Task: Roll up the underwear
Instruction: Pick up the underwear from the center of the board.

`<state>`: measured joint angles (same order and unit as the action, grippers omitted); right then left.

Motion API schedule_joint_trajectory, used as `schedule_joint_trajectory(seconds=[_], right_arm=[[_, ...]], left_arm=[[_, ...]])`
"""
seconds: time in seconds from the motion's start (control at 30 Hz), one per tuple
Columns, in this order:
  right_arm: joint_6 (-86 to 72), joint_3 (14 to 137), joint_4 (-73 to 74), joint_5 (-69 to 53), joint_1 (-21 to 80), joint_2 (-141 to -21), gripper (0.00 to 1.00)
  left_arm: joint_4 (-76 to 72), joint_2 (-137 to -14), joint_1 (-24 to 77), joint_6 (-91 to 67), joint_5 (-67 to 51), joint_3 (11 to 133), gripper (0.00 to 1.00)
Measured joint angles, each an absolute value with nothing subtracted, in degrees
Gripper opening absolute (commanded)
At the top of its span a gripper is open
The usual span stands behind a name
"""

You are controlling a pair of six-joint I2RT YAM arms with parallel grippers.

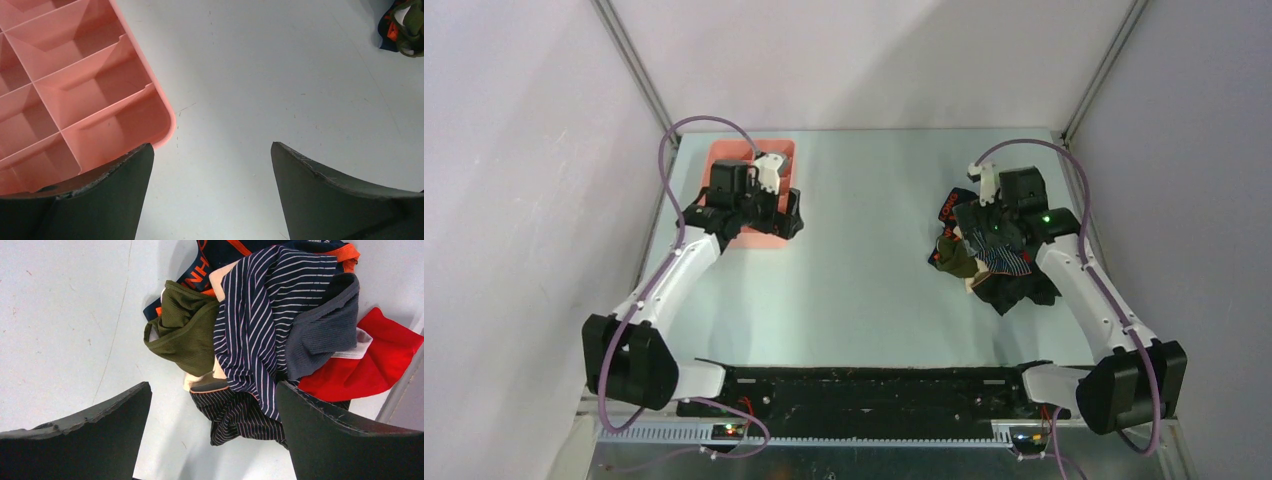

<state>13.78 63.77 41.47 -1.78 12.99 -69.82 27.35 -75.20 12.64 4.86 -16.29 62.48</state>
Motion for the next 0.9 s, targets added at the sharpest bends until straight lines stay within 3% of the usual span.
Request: schedule_joint_trajectory(seconds=[0.13,0.2,0.23,0.3,0.37,0.43,0.57,0.9], right_arm=[[12.7,63.8,40.6,-1.7,13.0,-70.9,0.97],[12.3,64.0,40.1,-1.8,13.0,-71.8,0.88],[12.0,64.2,40.0,-2.0,13.0,-72.4,0.77],[11.4,65.1,40.0,-2.9,12.9,-73.5,0.64],[10.9,66.7,39.9,-5.4,12.4,-74.9,0.57],[10.3,68.7,40.0,-7.5,11.5,-76.3,0.56],[9.8,75.4,40.6,-12.1,8.1,-80.4,0.65],[14.2,78.5,43.9,-12.1,4.4,-88.9,0.61]], left_arm=[[27.2,-75.6,13.8,5.3,-16.2,61.8,0.94],[27.2,-75.7,14.9,6.2,-15.9,61.2,0.94],[27.3,-75.8,15.7,6.7,-15.6,61.1,0.93],[27.4,-76.1,17.7,8.3,-15.2,61.1,0.91],[27.6,-76.3,19.9,10.4,-15.0,61.1,0.88],[28.0,-76.5,21.8,12.4,-15.0,61.1,0.85],[29.1,-77.3,24.3,15.3,-15.2,61.3,0.85],[30.0,-77.7,24.6,15.5,-15.2,61.3,0.89]])
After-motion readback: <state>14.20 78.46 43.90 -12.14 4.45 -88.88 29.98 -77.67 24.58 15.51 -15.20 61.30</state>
